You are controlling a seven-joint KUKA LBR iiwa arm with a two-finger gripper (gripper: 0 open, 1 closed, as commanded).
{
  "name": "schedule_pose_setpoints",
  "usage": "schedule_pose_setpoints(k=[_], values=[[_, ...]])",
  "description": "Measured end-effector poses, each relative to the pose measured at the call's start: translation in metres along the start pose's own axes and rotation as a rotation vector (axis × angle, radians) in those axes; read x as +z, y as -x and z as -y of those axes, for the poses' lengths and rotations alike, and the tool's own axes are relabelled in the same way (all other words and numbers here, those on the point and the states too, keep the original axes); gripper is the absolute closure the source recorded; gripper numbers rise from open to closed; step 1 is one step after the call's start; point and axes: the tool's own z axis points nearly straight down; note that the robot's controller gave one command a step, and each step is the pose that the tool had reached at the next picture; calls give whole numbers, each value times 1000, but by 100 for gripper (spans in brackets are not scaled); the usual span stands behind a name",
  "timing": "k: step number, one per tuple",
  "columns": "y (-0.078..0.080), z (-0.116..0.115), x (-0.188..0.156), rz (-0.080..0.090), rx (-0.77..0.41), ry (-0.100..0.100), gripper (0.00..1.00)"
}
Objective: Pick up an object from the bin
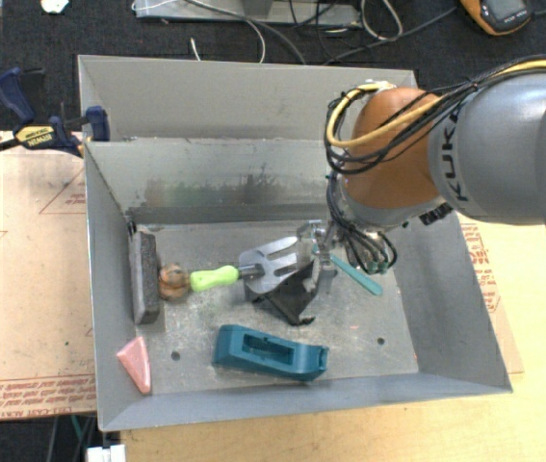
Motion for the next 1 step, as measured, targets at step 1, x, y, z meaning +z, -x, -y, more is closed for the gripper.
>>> schedule_pose_setpoints(k=[1], values=[[1, 8, -75, -1, 38, 1, 100]])
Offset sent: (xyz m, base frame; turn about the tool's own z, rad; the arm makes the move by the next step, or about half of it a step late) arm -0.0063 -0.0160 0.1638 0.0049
